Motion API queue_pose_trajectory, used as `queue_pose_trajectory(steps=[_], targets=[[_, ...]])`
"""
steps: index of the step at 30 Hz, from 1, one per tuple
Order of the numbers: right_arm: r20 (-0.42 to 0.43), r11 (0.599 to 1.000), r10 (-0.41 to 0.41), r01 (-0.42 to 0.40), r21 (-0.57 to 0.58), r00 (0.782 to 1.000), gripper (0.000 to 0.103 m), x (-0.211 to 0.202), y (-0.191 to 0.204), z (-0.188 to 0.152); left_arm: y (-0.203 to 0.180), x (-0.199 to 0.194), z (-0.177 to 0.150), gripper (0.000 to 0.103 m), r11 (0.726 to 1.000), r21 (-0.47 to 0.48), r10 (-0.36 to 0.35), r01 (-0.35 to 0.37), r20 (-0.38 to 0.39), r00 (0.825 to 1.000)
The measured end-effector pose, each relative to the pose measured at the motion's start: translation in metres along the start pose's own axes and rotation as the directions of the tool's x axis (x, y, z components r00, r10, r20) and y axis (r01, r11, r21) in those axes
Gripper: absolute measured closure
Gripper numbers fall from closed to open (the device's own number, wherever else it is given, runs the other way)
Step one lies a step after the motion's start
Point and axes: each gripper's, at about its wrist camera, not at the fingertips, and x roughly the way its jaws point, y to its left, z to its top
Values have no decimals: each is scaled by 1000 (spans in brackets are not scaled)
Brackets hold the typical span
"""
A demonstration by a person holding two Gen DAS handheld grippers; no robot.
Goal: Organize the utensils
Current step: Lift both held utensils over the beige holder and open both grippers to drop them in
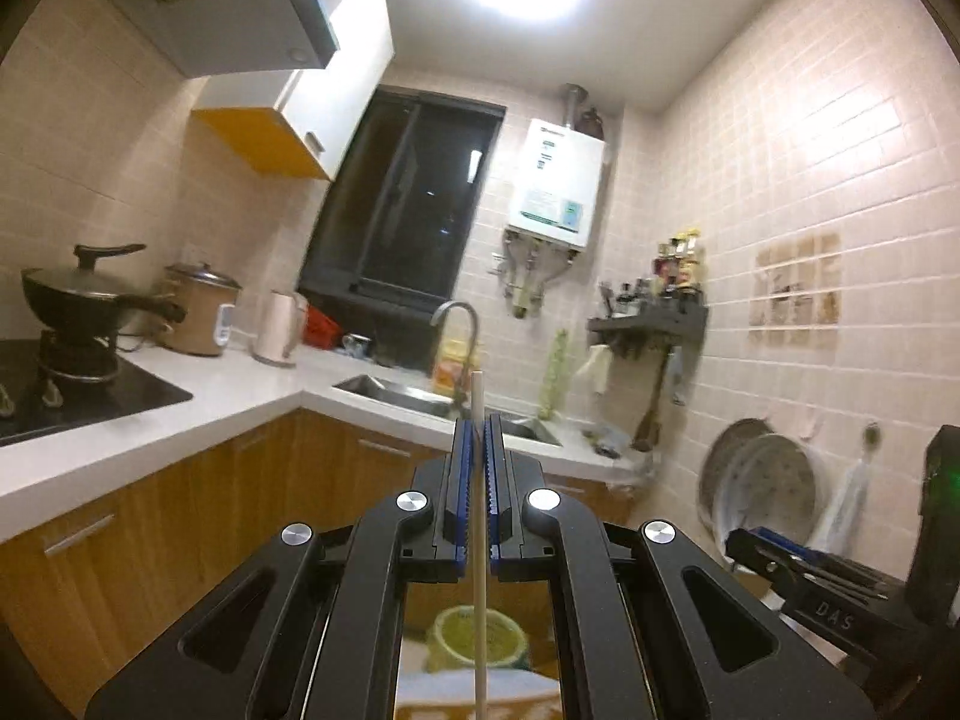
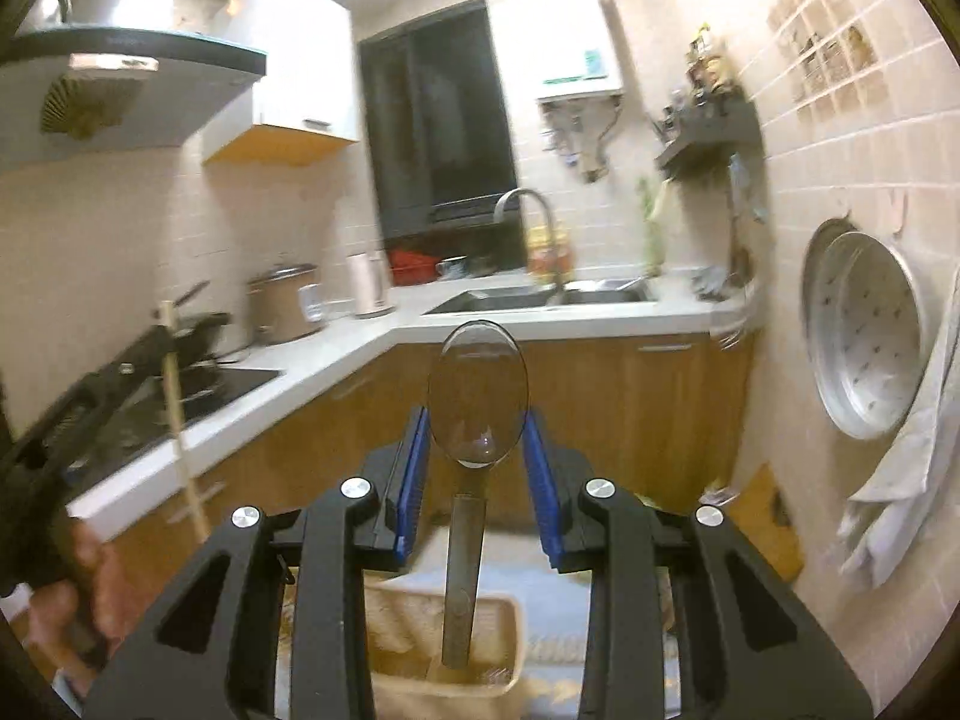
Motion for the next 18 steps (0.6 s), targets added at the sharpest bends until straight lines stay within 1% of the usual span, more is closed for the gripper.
queue_pose_trajectory(steps=[1,4,7,9,11,14,16,17,18], targets=[[-7,1000,-8,8,2,1000,74,9,-3,-5,2,6,-4,101,1000,7,13,-13,0,1000],[-36,1000,5,-5,14,999,74,30,-6,-22,6,18,-22,101,998,30,63,-63,-3,998],[-31,1000,-7,7,2,1000,74,34,-4,-39,16,26,-39,101,994,36,102,-101,-22,995],[-38,1000,3,-3,0,999,74,37,-3,-46,21,29,-48,101,994,33,102,-100,-45,994],[-34,1000,-1,1,-8,999,74,34,-3,-53,24,27,-54,101,994,34,110,-108,-45,993],[-45,1000,16,-17,-21,999,73,32,-3,-60,24,20,-55,100,996,31,88,-86,-56,995],[-66,999,38,-39,-20,997,73,30,-3,-63,24,12,-53,93,997,36,71,-69,-64,995],[-76,999,43,-45,-18,996,73,28,-3,-65,26,8,-53,84,998,33,65,-62,-75,995],[-84,999,47,-48,-16,995,73,25,-4,-66,26,5,-52,84,998,30,59,-57,-82,995]])
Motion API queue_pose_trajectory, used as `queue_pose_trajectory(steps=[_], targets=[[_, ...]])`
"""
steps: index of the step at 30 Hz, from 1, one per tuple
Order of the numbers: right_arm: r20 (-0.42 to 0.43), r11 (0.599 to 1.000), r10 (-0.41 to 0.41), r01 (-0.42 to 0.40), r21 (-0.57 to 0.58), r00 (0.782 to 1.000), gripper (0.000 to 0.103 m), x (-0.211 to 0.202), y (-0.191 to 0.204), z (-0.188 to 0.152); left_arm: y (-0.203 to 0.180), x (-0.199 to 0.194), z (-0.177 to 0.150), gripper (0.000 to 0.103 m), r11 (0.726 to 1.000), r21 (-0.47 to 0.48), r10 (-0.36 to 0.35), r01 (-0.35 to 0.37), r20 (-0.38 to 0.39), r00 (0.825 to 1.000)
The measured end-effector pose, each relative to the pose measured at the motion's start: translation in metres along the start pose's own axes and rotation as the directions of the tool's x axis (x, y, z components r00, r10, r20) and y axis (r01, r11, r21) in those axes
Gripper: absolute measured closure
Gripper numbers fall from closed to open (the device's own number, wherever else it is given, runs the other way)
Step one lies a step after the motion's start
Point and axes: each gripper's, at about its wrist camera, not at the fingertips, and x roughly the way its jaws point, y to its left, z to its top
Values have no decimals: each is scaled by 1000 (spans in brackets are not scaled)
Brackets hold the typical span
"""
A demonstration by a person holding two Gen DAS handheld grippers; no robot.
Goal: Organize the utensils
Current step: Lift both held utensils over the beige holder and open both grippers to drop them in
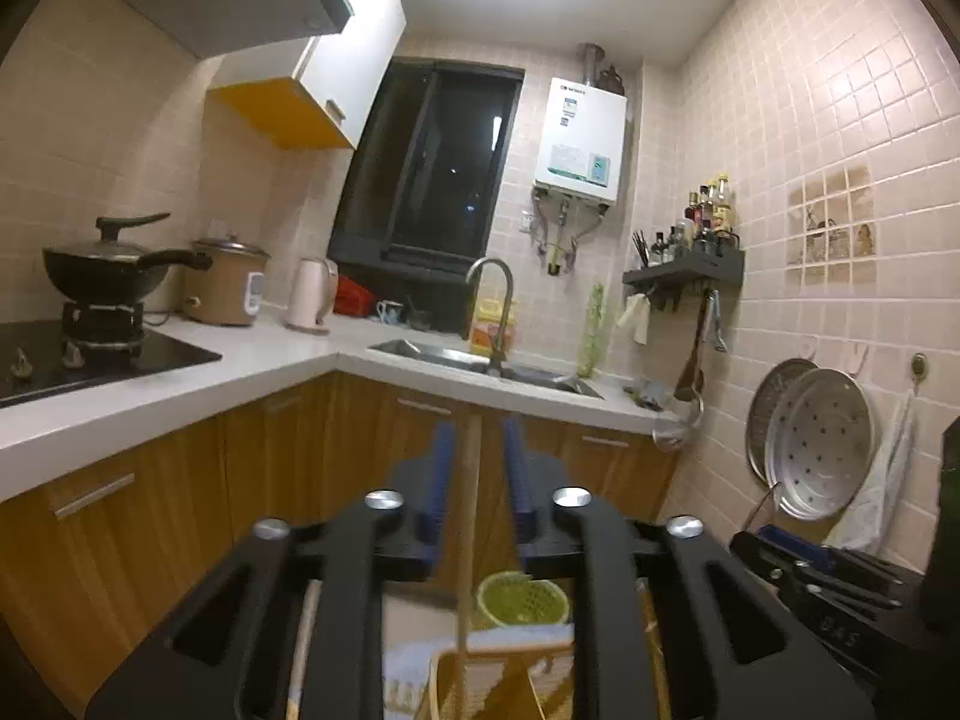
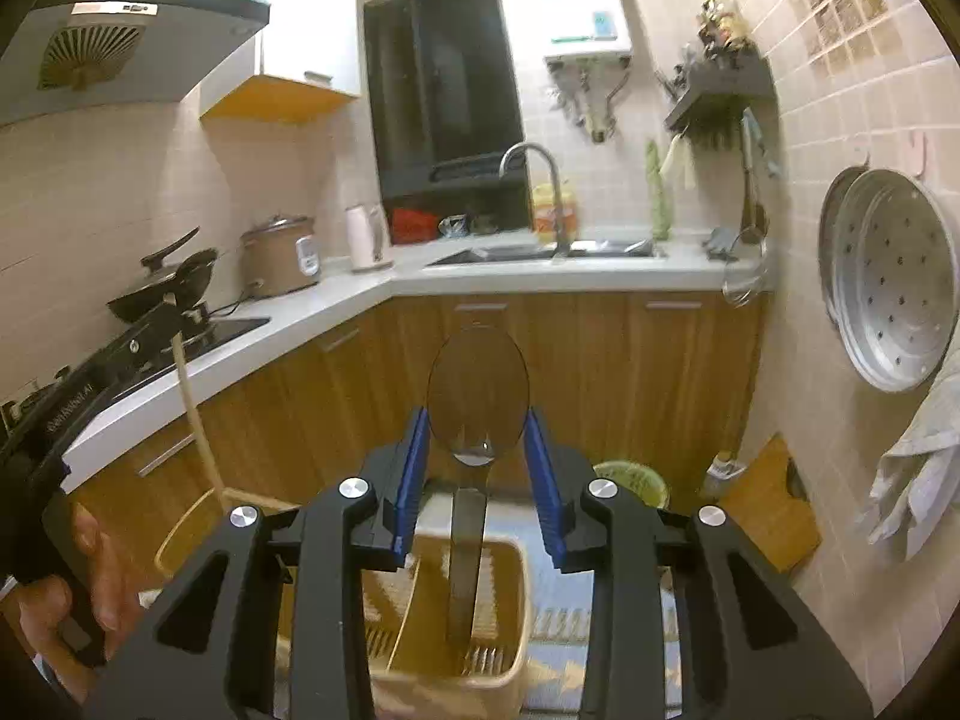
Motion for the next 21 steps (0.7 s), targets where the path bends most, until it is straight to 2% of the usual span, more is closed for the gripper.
queue_pose_trajectory(steps=[2,4,6,8,10,12,16,18,19,20,21], targets=[[-15,1000,13,-13,2,1000,72,-7,-1,-2,5,-11,1,80,1000,-14,-18,18,-24,1000],[-33,1000,25,-25,5,999,58,-15,-2,-3,10,-19,3,72,999,-33,-34,33,-49,998],[-43,999,46,-45,18,998,53,-27,-4,-3,16,-31,5,69,998,-50,-53,49,-85,995],[-64,999,48,-48,7,997,52,-39,-2,-2,21,-42,8,63,997,-55,-69,63,-118,991],[-87,998,56,-56,6,995,52,-49,-1,0,26,-52,11,63,997,-55,-67,58,-169,983],[-133,998,68,-66,19,989,52,-55,0,3,33,-58,15,63,994,-80,-93,77,-220,971],[-212,994,107,-99,46,971,52,-71,-1,9,47,-68,19,63,988,-120,-137,100,-357,924],[-252,995,95,-89,37,963,52,-76,2,7,49,-69,15,63,986,-120,-158,116,-444,882],[-283,996,94,-89,31,954,52,-77,3,4,50,-68,9,63,983,-127,-176,130,-488,855],[-306,995,96,-91,30,947,52,-77,4,1,51,-66,-2,63,980,-134,-196,145,-555,808],[-345,995,99,-95,30,933,52,-76,5,-4,51,-65,-11,63,980,-134,-199,148,-597,778]])
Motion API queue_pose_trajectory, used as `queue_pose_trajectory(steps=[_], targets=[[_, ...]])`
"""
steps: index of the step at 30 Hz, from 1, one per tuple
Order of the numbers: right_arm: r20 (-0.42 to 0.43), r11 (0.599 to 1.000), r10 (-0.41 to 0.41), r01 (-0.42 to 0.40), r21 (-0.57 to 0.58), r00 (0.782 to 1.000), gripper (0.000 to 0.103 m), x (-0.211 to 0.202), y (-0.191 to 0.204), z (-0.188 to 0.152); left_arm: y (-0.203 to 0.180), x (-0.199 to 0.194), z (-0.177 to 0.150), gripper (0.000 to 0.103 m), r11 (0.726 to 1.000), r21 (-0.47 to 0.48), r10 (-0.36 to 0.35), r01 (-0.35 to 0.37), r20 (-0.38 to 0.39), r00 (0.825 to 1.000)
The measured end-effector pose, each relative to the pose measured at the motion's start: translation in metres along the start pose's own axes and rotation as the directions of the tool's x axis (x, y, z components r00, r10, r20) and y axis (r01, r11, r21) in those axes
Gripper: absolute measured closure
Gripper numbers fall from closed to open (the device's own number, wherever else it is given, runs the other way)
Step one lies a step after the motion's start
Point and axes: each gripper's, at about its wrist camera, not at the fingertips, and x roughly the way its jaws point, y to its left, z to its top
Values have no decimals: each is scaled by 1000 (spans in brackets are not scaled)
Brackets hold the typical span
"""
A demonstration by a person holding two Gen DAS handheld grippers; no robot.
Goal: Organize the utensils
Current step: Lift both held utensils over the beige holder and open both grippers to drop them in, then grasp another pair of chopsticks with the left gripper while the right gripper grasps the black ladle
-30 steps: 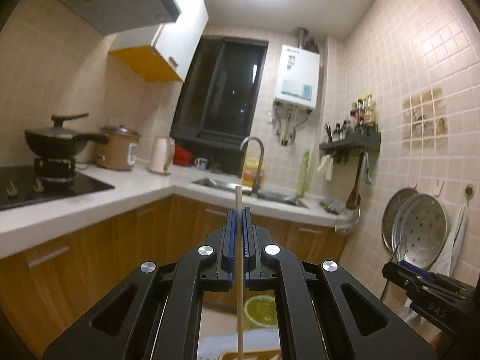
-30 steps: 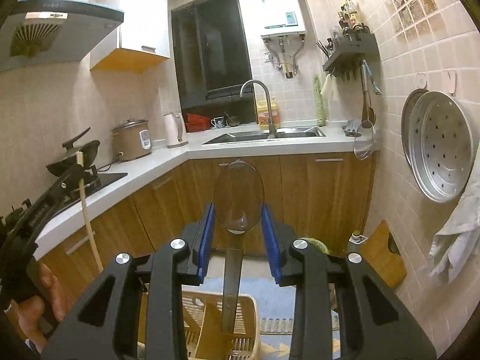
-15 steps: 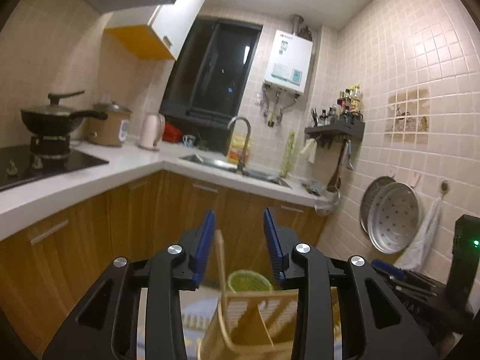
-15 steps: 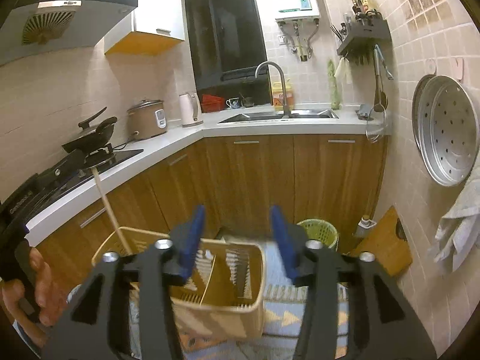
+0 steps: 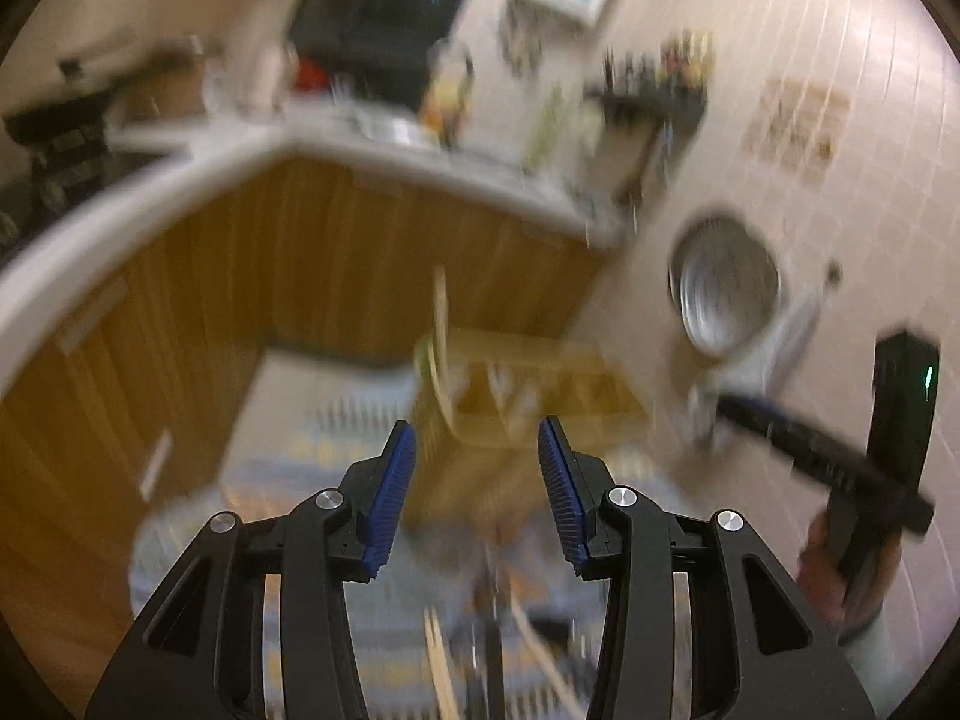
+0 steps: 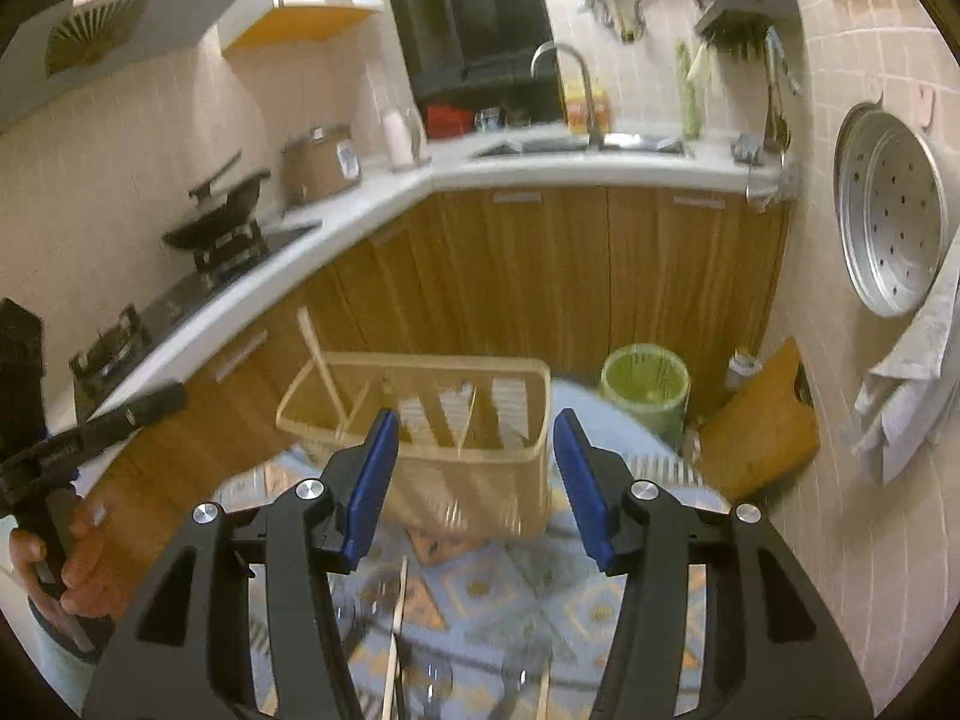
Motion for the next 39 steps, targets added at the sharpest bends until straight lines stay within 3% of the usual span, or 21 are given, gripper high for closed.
queue_pose_trajectory(steps=[2,4,9,16,21,26,28,33,35,39], targets=[[-77,1000,13,-13,4,997,53,9,1,-9,6,20,-20,63,1000,3,14,-14,-126,992],[-168,999,48,-44,24,985,53,22,1,-22,12,35,-37,63,1000,10,21,-20,-205,978],[-325,997,77,-67,42,943,53,54,0,-53,23,68,-83,63,1000,24,17,-8,-400,916],[-481,992,119,-118,32,869,61,91,17,-98,25,82,-112,70,996,75,77,-47,-489,869],[-537,992,110,-128,5,836,66,114,31,-111,19,86,-121,72,992,107,113,-68,-506,855],[-563,991,99,-135,-24,820,78,131,42,-117,7,92,-126,74,976,188,192,-112,-483,854],[-570,989,86,-141,-53,817,97,137,50,-118,3,94,-127,83,964,225,234,-142,-465,854],[-539,987,102,-154,-52,836,99,135,50,-109,7,92,-127,103,964,219,236,-153,-432,870],[-520,987,130,-162,-17,844,99,132,41,-103,13,87,-126,103,962,204,250,-180,-402,881],[-494,988,149,-145,47,856,98,131,17,-88,33,81,-120,103,978,120,203,-169,-387,900]])
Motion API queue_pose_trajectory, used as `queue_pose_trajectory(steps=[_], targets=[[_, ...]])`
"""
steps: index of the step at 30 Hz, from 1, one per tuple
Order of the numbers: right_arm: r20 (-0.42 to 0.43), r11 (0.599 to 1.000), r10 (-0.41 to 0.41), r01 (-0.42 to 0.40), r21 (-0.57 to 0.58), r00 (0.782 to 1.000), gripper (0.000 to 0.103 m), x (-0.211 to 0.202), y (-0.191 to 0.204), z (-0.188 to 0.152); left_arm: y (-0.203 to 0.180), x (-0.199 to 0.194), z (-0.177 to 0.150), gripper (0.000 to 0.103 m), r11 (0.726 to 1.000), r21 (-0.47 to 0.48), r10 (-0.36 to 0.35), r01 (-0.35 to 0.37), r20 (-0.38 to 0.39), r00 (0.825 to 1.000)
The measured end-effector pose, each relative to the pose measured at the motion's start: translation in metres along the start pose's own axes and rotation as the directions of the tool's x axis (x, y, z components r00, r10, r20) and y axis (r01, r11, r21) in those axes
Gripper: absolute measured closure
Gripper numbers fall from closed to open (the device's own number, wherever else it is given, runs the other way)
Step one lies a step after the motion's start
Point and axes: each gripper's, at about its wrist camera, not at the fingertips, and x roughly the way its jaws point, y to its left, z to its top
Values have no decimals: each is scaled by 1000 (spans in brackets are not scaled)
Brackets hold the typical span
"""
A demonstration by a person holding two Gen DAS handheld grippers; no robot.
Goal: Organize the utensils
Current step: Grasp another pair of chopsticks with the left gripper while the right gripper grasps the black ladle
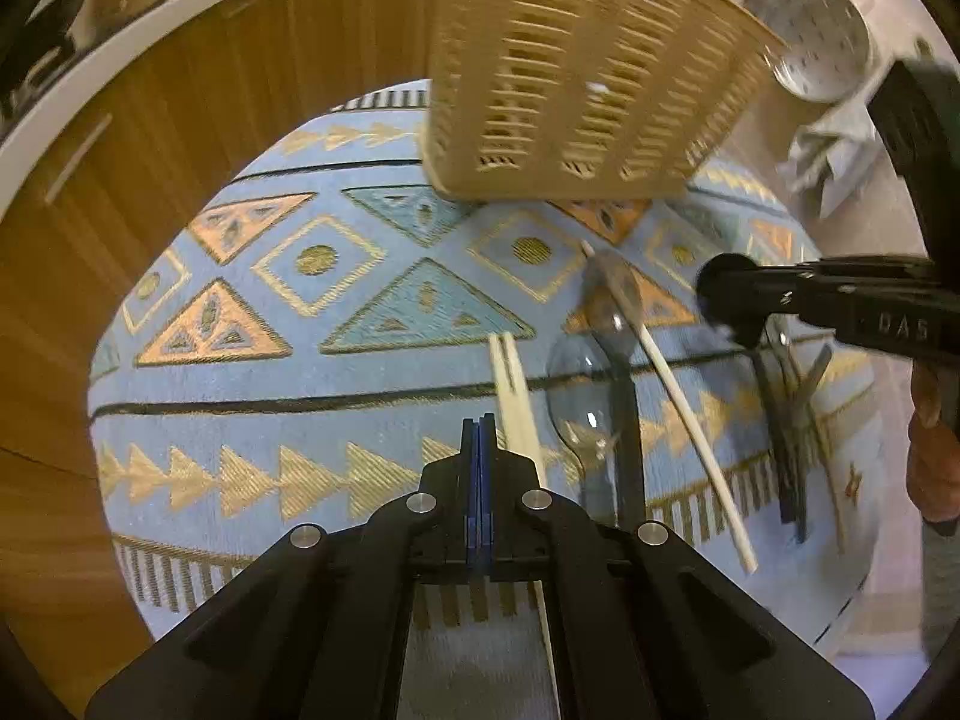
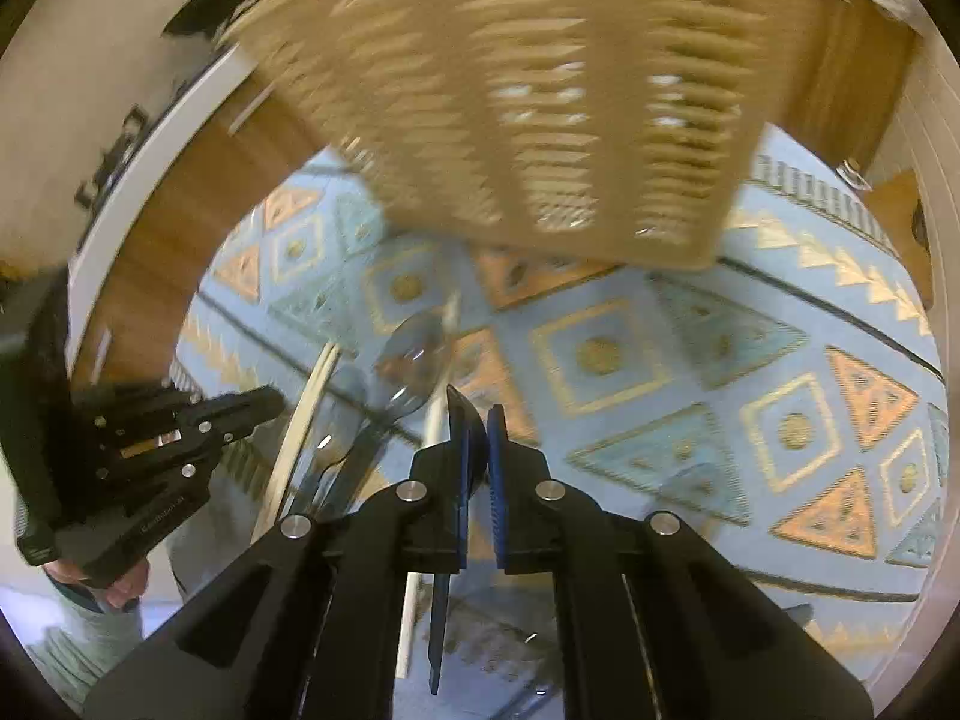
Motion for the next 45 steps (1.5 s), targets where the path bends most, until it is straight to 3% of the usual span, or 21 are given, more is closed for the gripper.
queue_pose_trajectory(steps=[5,6,8,9,16,23,26,29,33,38,40,41,42,45], targets=[[0,999,-34,34,-10,999,98,1,-18,16,13,-6,1,103,989,-27,-144,143,-34,989],[-4,999,-35,35,-14,999,98,4,-21,18,11,-5,0,98,989,-21,-150,150,-44,988],[-23,1000,-19,19,-5,1000,98,7,-32,21,5,-2,-1,81,992,-2,-125,125,-64,990],[-25,1000,-14,14,3,1000,98,9,-35,21,2,-1,0,80,995,15,-98,99,-68,993],[-38,999,-12,13,44,999,96,9,-51,16,-22,6,4,80,983,183,17,10,-146,989],[-24,999,-11,12,33,1000,84,-4,-44,11,-42,14,9,91,968,238,111,-73,-149,983],[-15,999,-23,23,25,1000,73,-10,-39,11,-29,4,10,102,983,161,106,-89,-99,989],[-9,997,-80,80,20,997,56,-10,-38,13,-6,0,15,103,993,84,88,-82,-74,993],[-61,995,-95,97,26,994,55,4,-40,15,13,-5,21,103,999,7,39,-39,-41,998],[-94,989,-145,145,-8,985,55,20,-29,12,18,-1,25,103,999,-5,42,-43,-52,998],[-114,984,-175,173,-28,978,55,22,-23,13,20,1,23,90,999,6,37,-37,-86,996],[-123,982,-186,183,-35,975,55,24,-20,13,19,2,24,74,999,17,38,-36,-105,994],[-132,980,-199,195,-43,971,55,25,-18,13,16,4,25,67,999,42,37,-32,-131,991],[-156,967,-253,243,-82,955,56,30,-7,12,3,8,26,67,990,119,93,-73,-171,981]])
